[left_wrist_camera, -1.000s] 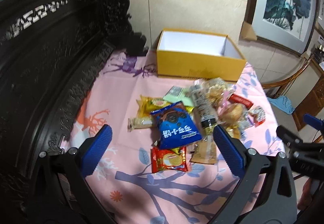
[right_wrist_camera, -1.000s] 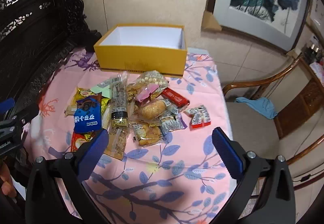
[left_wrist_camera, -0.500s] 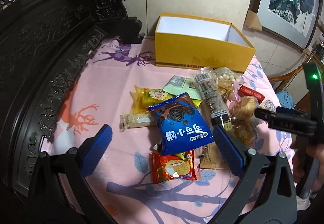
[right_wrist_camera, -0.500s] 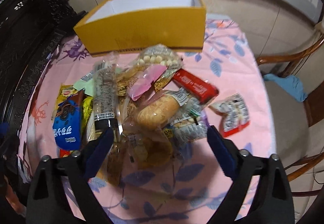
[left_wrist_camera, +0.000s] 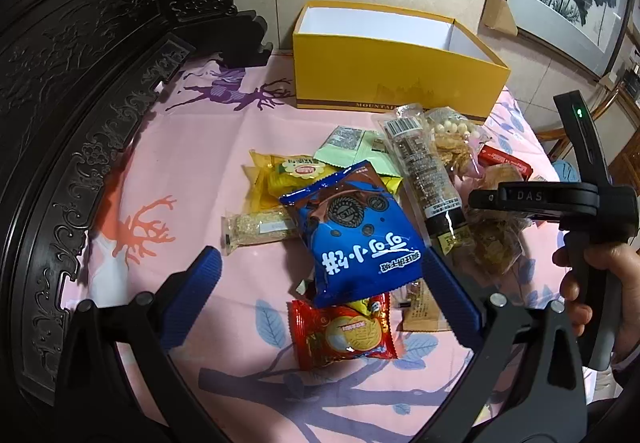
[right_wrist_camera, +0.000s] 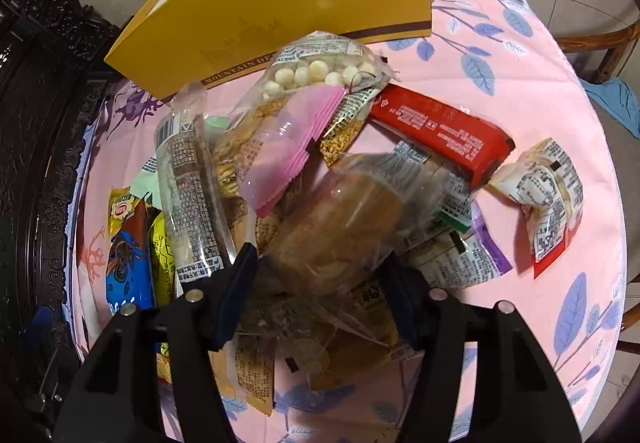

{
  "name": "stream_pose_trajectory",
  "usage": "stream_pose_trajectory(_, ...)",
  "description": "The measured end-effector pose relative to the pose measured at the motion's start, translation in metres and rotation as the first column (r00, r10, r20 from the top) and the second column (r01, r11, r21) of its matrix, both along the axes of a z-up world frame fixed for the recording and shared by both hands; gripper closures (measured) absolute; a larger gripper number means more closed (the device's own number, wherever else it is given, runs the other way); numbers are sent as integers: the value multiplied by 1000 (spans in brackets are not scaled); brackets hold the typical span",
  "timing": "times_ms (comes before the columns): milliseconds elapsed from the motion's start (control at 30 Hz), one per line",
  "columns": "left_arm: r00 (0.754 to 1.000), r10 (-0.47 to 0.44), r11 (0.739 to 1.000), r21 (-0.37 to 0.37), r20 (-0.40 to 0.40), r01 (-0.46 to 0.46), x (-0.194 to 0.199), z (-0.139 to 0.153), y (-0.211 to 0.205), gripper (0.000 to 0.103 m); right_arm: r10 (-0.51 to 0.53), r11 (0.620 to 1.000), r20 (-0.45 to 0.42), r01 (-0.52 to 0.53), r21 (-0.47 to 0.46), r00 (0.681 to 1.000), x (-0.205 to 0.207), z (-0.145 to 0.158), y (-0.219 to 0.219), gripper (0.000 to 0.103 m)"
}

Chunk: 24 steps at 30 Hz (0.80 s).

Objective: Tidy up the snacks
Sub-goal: 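Lower the right gripper onto the round bread bun bag and close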

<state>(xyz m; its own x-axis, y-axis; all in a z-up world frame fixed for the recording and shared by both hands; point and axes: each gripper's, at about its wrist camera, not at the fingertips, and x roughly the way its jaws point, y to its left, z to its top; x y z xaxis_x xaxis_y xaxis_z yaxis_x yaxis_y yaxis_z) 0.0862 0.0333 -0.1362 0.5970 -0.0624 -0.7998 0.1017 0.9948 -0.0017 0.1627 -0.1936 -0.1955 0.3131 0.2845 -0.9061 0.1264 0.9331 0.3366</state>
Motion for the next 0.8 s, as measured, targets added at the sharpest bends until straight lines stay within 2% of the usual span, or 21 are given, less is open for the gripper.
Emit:
stream_pose_trajectory(100, 1000, -10, 1000, -10, -9, 10, 2, -3, -2, 2, -20, 999, -2, 20, 31, 1000, 0, 0, -4, 42)
stream_pose_trajectory(200, 1000, -18, 1000, -9, -12, 18, 2, -5, -4, 2, -92, 984, -31, 95, 153, 995, 2, -5, -19, 42)
stream_pose_trajectory(300, 1000, -27, 1000, -9, -16, 27, 3, -7, -7, 2, -148, 962, -72, 160, 223, 986, 5, -11, -31, 42)
stream_pose_trajectory(400, 999, -37, 999, -9, -21, 37, 6, -9, -12, 2, -128, 977, -73, 138, 161, 989, 9, -13, -27, 51)
stream_pose_trajectory(533, 998, -48, 999, -21, -27, 48, 10, -13, -19, 2, -135, 977, -64, 144, 158, 989, 4, -13, -27, 60)
stream_pose_trajectory(667, 999, -31, 996, -80, -40, 28, 20, -20, -22, 2, -143, 975, -22, 145, 171, 989, -6, -4, -30, 61)
stream_pose_trajectory(800, 996, 16, 992, -127, -83, -26, 41, -41, -26, 2, -110, 977, 31, 103, 187, 993, -12, 8, -32, 61)
